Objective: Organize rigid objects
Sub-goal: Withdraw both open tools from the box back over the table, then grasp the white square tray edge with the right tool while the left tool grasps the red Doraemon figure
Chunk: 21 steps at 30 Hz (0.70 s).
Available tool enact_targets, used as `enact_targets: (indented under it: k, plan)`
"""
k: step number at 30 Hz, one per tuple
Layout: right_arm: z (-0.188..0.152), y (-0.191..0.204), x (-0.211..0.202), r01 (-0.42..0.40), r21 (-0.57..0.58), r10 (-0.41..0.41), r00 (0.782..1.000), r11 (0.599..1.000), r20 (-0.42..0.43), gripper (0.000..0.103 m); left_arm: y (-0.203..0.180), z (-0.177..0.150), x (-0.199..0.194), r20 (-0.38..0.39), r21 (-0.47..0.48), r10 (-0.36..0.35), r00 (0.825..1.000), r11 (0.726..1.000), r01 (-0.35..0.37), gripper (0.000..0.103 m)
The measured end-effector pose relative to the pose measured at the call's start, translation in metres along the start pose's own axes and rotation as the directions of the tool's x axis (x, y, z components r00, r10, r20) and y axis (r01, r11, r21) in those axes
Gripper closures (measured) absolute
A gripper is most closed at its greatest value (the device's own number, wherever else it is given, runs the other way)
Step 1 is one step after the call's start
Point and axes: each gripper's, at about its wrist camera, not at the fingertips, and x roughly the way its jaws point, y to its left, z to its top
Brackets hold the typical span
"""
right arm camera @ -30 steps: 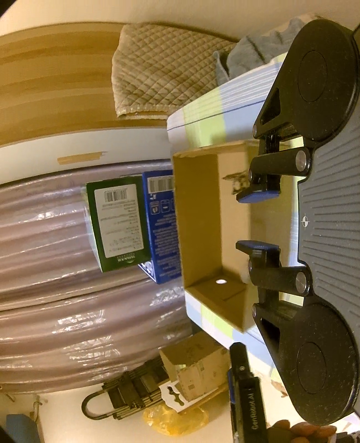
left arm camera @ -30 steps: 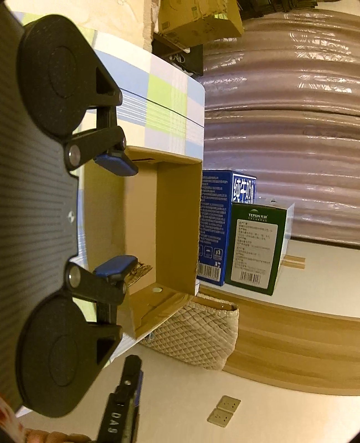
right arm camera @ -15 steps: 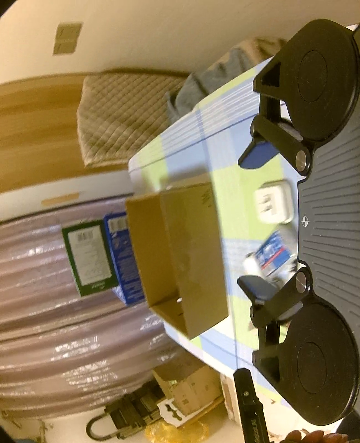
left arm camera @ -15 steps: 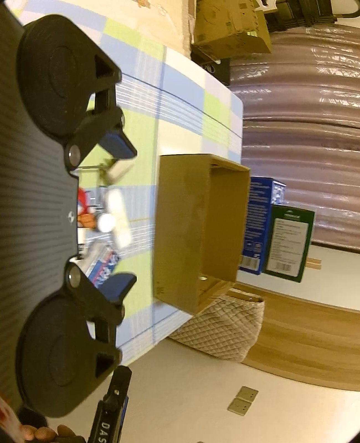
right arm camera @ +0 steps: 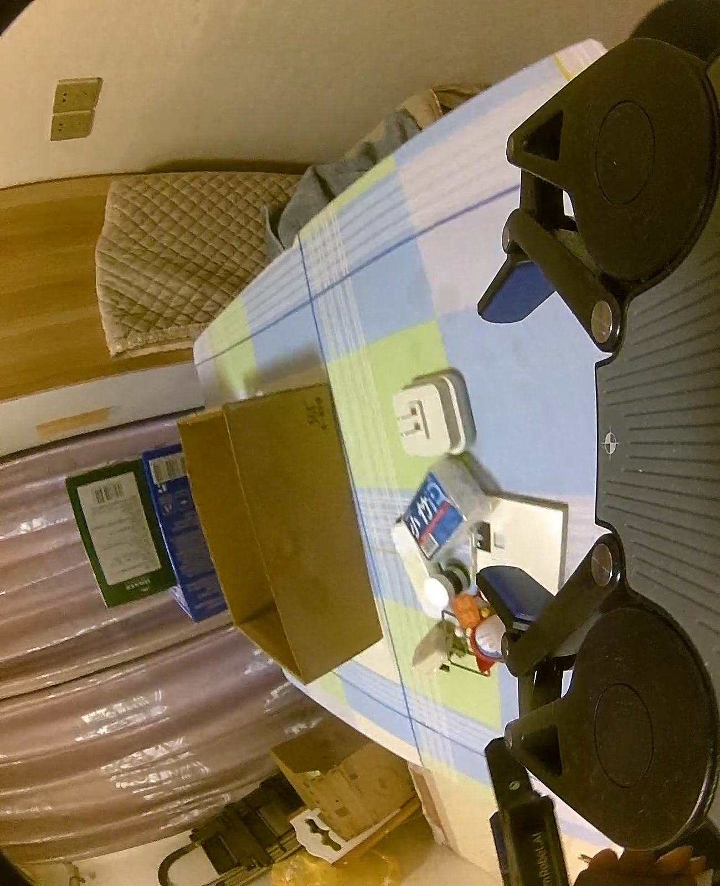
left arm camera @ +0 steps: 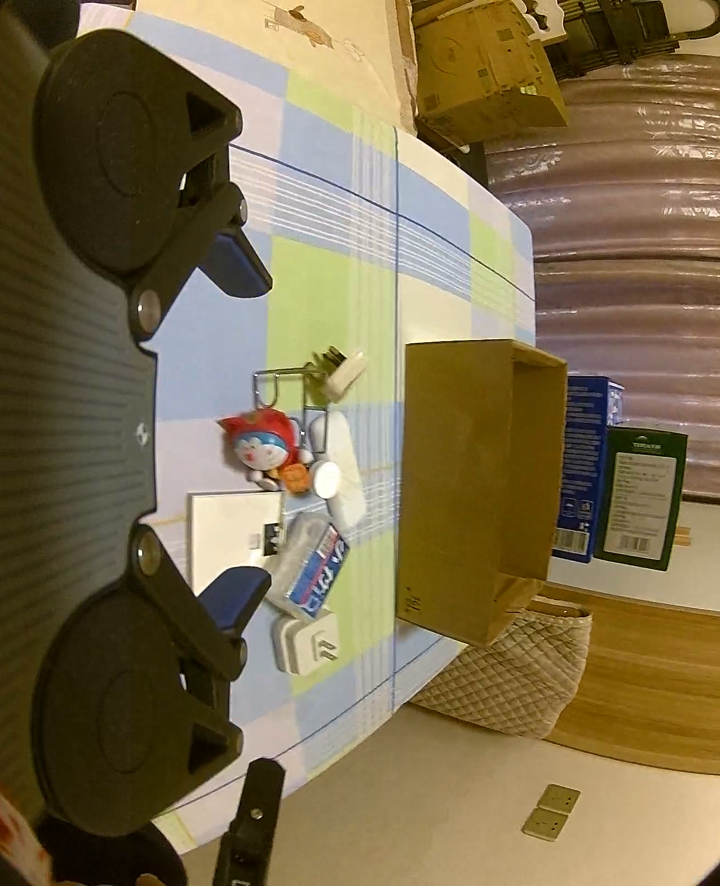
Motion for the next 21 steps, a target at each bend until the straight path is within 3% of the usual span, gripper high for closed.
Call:
enact_targets:
  k: [11, 21]
  plan:
    - [-0.014, 0.026, 0.02, -0.015, -0.047, 0.013, 0.999, 0.999, -0.038, 0.01, 0.026, -0.003, 0.014, -0.027, -0.036, -0.001, 1.0, 0.999, 0.0, 0.001]
    - [-0.03, 0.062, 0.068, -0.03, -0.102, 0.022, 0.996, 0.994, -0.085, 0.007, 0.055, 0.006, 0.035, -0.015, -0.029, 0.005, 1.0, 1.0, -0.005, 0.001]
